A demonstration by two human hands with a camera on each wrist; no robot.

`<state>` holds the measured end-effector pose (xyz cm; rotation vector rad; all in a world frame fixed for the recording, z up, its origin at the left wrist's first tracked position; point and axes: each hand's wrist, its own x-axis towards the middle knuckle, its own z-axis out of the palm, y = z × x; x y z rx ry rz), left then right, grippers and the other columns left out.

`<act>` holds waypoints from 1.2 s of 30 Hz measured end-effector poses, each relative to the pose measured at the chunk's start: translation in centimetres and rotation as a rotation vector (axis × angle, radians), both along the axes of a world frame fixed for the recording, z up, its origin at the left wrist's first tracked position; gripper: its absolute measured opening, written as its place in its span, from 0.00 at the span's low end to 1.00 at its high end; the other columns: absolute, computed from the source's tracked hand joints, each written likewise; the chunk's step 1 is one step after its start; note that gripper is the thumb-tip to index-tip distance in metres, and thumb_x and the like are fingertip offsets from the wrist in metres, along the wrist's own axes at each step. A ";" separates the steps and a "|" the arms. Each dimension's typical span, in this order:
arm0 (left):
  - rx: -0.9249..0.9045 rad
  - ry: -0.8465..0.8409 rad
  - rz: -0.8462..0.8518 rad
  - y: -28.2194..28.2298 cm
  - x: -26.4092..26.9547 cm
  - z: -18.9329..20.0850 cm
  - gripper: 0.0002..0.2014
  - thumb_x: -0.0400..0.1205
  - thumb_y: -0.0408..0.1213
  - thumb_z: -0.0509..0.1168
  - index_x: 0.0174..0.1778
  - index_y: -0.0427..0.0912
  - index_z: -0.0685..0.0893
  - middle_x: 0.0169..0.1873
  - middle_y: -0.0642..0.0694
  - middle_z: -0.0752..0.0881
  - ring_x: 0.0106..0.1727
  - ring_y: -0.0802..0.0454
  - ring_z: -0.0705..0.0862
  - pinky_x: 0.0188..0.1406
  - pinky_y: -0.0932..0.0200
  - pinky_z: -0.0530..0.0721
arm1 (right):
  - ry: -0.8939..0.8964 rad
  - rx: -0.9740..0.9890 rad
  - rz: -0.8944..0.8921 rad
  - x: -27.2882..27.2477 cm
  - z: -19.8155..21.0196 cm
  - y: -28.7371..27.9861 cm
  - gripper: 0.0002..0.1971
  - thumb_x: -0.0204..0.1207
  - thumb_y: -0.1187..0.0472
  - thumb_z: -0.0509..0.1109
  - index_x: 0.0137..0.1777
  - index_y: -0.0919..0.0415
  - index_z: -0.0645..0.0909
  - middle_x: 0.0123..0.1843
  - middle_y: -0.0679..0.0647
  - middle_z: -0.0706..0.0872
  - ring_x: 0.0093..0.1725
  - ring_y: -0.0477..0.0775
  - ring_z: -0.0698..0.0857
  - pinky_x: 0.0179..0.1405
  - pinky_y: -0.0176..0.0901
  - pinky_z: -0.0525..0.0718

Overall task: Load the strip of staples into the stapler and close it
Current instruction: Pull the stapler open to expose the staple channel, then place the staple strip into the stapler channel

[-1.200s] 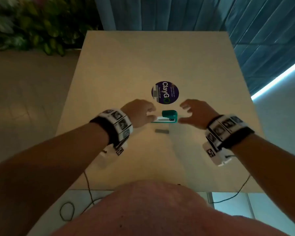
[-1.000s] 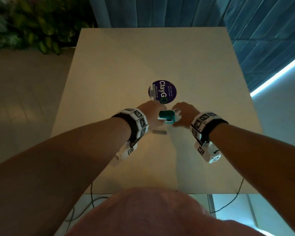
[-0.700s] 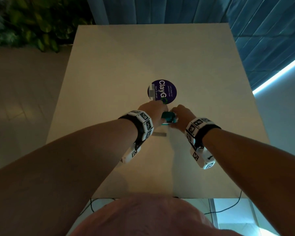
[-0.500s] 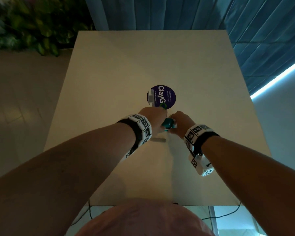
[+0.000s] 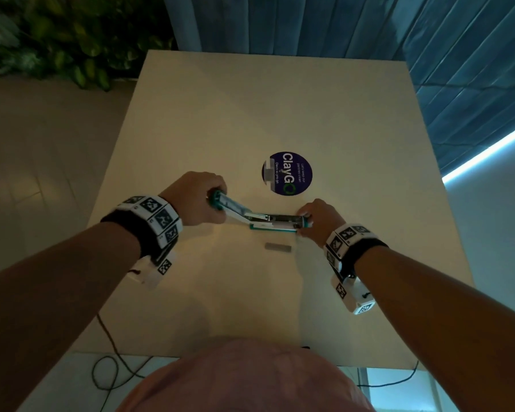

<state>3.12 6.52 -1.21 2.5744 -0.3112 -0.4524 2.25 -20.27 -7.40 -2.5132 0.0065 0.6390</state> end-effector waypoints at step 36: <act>0.145 0.113 0.016 2.3 -0.6 -4.9 0.13 0.70 0.42 0.74 0.49 0.44 0.85 0.43 0.45 0.82 0.43 0.45 0.79 0.44 0.53 0.76 | -0.238 -0.062 0.374 -1.9 2.2 2.5 0.10 0.81 0.60 0.58 0.55 0.61 0.78 0.53 0.57 0.80 0.55 0.56 0.75 0.56 0.50 0.80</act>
